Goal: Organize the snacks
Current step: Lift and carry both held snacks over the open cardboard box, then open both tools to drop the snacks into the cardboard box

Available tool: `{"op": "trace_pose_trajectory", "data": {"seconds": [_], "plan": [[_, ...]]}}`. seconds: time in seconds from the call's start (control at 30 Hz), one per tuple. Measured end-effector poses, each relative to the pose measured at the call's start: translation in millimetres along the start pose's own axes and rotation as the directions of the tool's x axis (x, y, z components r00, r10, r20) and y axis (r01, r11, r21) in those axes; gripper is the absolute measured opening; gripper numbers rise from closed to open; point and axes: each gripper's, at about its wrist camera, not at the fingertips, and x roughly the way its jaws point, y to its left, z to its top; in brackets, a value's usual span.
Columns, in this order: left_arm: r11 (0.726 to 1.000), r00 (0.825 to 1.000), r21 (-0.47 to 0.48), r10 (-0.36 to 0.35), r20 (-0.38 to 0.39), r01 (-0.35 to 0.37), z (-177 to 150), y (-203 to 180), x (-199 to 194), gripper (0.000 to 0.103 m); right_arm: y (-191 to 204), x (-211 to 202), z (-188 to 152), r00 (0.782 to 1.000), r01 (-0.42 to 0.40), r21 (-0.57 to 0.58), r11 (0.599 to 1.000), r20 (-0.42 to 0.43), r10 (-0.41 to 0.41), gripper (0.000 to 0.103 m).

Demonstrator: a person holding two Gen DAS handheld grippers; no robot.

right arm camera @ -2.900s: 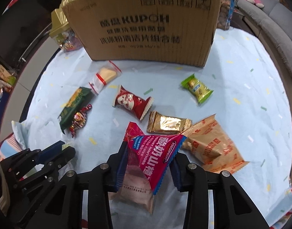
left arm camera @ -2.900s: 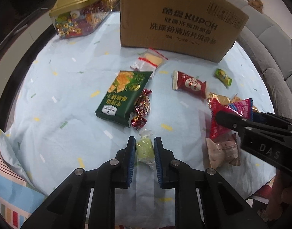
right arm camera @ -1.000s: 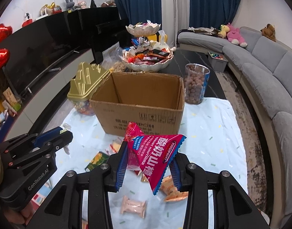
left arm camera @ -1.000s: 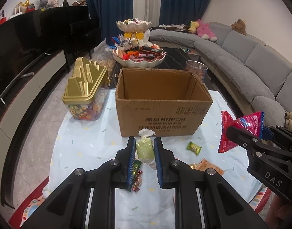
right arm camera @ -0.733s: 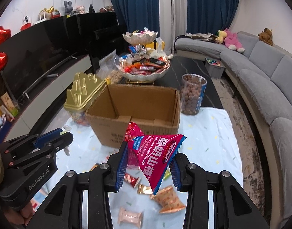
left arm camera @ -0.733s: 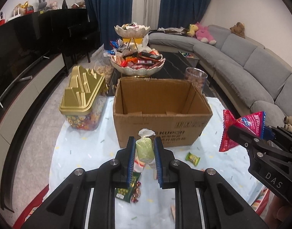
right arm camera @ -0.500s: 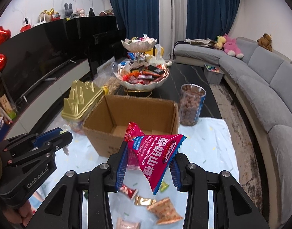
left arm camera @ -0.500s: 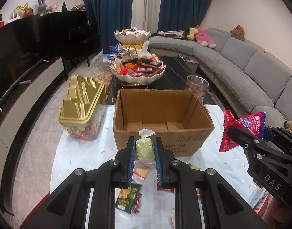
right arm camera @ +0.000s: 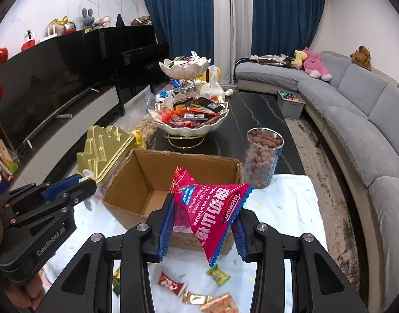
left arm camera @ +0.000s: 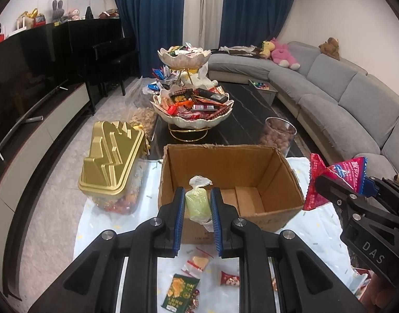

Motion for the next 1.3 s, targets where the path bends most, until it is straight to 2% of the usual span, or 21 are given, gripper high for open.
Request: {"op": "trace_pose_trajectory", "data": {"seconds": [0.8,1.3], "plan": [[1.000,1.000,-0.003,0.007,-0.011,-0.007,33.5,7.9,45.0,0.021,4.8,44.0,33.5,0.999,0.036,-0.006,0.999,-0.008,-0.036,0.041],[1.000,0.998,-0.013,0.014,-0.063,-0.015,35.0,14.2,77.1,0.021,7.0,80.7,39.9,0.997,0.038,-0.015,0.999,-0.061,-0.039,0.041]]}}
